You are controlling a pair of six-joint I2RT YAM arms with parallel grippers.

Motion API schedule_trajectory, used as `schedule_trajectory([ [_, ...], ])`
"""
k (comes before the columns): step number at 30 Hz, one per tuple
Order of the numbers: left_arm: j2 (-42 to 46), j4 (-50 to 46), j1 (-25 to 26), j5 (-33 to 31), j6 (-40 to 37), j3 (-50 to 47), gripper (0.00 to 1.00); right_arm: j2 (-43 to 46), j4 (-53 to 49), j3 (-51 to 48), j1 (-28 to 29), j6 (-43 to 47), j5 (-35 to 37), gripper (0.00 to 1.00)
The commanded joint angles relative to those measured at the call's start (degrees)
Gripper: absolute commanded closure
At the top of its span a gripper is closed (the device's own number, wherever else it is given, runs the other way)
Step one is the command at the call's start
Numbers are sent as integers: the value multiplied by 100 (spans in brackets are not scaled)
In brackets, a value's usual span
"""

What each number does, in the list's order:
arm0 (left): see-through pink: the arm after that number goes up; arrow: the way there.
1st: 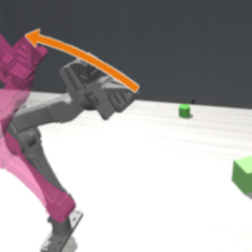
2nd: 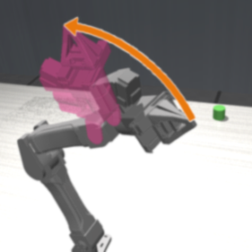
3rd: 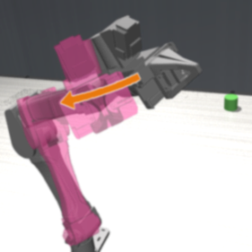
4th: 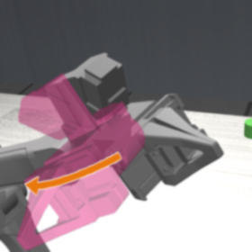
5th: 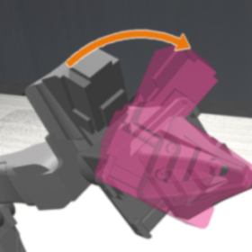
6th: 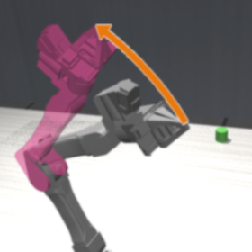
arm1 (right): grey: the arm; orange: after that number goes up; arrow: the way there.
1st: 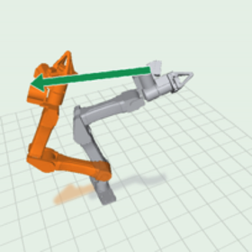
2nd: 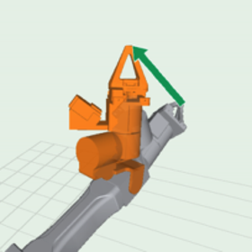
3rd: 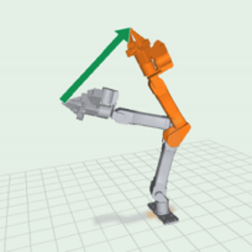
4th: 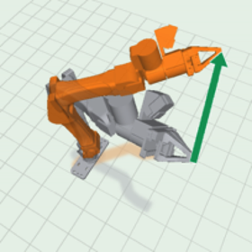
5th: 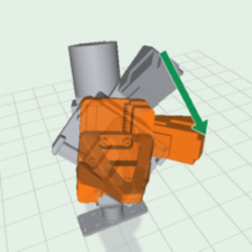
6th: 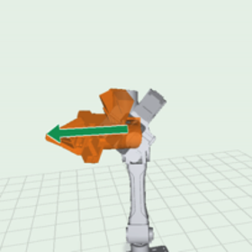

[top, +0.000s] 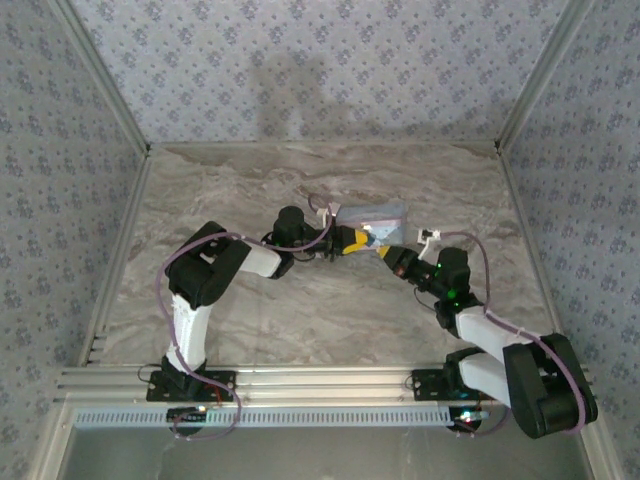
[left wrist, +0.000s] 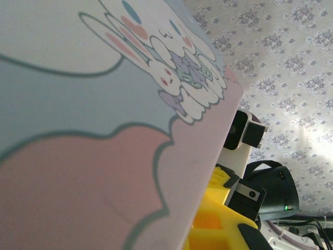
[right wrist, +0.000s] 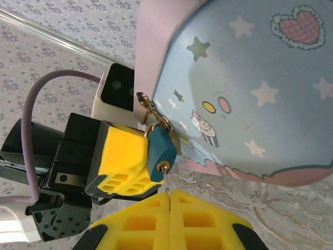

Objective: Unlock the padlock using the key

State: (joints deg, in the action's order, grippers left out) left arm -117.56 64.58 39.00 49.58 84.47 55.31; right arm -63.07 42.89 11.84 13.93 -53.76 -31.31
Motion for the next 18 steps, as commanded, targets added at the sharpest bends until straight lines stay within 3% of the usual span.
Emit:
schedule_trajectory([
  [1, -88, 642, 72, 176, 77, 51, 100, -71, -26, 209, -32, 37, -103, 100],
  [18, -158, 896, 124, 154, 184, 131, 100, -468, 327, 340, -102, -542, -101, 100],
])
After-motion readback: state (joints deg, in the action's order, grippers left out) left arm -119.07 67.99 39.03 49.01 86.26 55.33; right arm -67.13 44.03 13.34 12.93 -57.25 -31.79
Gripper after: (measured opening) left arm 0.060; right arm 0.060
